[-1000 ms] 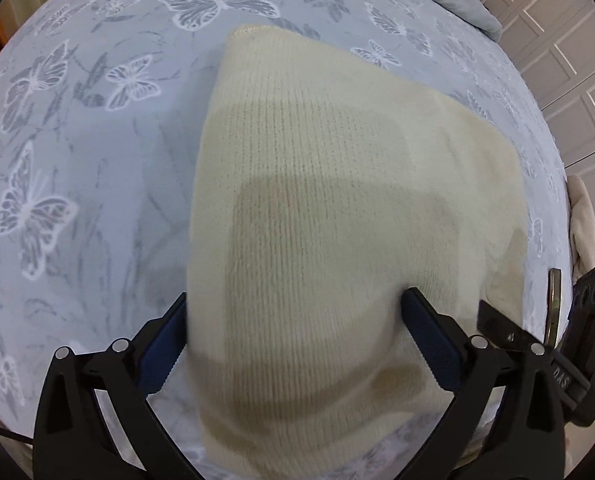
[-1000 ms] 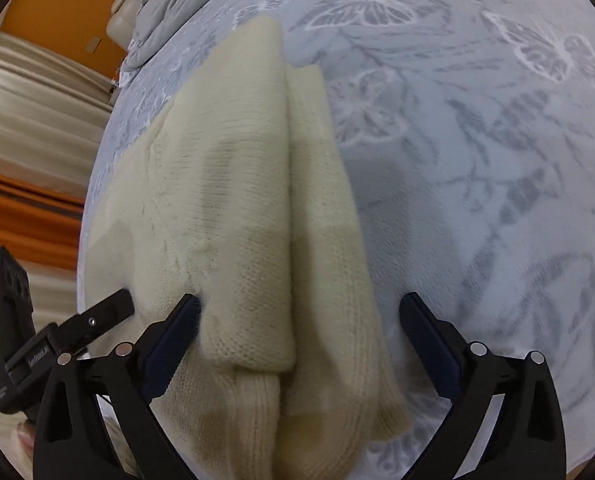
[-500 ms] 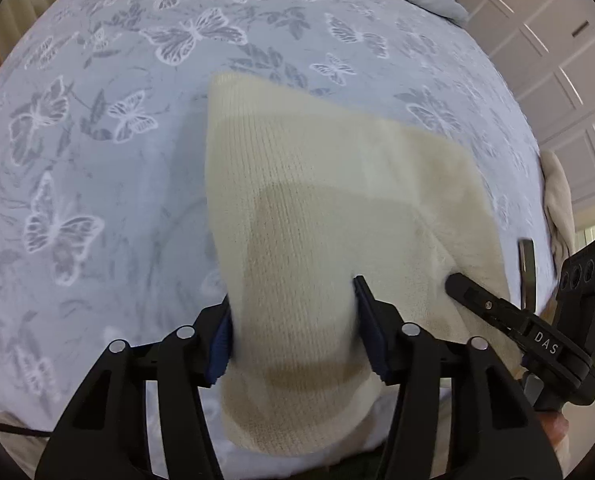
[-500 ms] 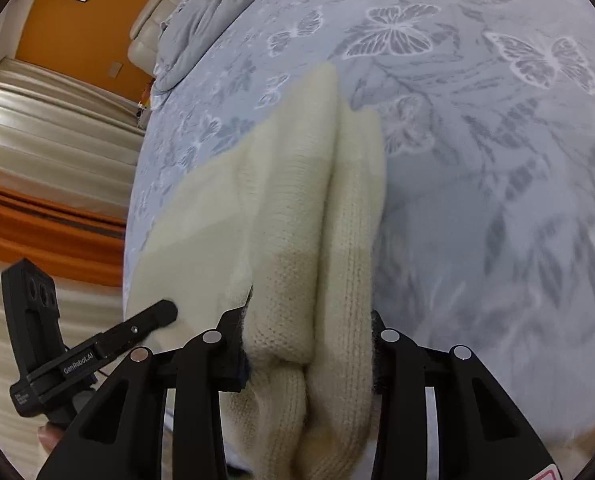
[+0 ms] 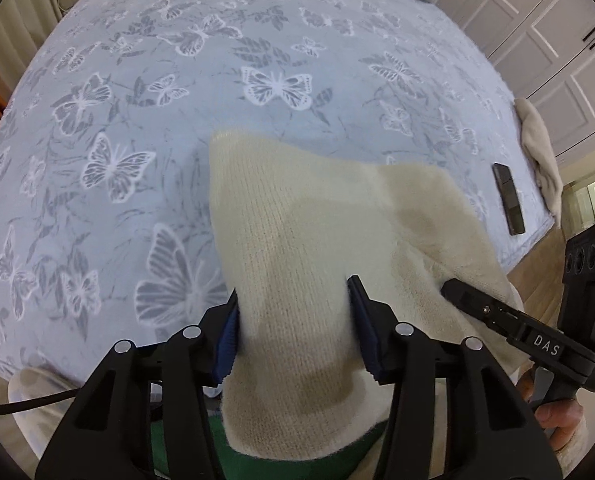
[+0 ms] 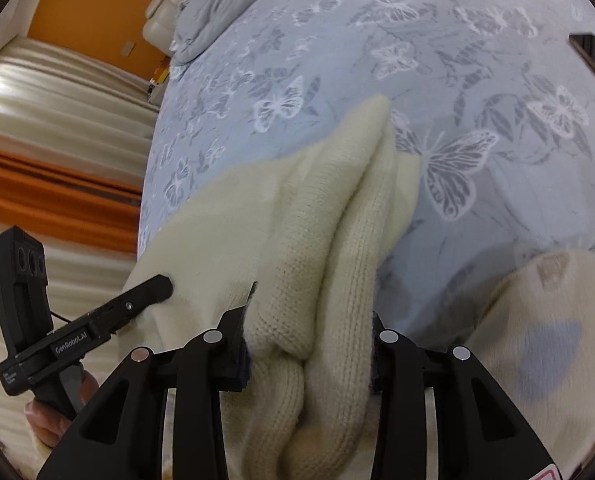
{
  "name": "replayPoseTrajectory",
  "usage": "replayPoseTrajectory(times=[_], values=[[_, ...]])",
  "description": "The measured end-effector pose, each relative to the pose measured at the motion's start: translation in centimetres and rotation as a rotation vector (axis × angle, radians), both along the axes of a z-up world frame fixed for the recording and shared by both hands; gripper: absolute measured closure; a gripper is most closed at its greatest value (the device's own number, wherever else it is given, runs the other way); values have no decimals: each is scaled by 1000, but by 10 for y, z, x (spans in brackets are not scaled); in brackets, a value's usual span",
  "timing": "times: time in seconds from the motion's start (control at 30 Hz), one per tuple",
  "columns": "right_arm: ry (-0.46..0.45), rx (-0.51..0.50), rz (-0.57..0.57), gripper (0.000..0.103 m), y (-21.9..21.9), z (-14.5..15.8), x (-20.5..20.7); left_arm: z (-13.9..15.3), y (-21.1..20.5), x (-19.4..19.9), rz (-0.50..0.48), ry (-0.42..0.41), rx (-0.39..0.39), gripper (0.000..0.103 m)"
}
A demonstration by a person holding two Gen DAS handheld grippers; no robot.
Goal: Fold small clothes
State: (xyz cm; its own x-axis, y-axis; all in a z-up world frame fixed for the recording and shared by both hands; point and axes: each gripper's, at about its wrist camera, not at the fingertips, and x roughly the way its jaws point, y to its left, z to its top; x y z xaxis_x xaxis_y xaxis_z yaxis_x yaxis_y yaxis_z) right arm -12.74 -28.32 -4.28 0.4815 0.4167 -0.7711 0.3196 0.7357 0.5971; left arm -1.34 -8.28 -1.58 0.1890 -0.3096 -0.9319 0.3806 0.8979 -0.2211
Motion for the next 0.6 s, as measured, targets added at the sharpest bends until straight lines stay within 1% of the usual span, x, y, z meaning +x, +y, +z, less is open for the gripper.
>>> replayPoseTrajectory(times=[0.2,0.37,0.47,0.53,0.57,0.6], values=[[-82,-42,29,68,16,40,-11,41,18,-18,15,-87,-37,59],[-161,-67,42,69,30,74,-10,75,35,-21,34,-160,-81,62],[-218,-91,45,69,39,100,-5,97,42,-22,41,-210,-110,64],[-271,-118,53,69,42,122,2,115,48,-18,46,-246,-134,65],[-308,-136,58,69,44,137,8,124,51,-17,46,-268,-145,65],[-342,-151,62,69,46,150,12,140,54,-14,44,-307,-158,66]])
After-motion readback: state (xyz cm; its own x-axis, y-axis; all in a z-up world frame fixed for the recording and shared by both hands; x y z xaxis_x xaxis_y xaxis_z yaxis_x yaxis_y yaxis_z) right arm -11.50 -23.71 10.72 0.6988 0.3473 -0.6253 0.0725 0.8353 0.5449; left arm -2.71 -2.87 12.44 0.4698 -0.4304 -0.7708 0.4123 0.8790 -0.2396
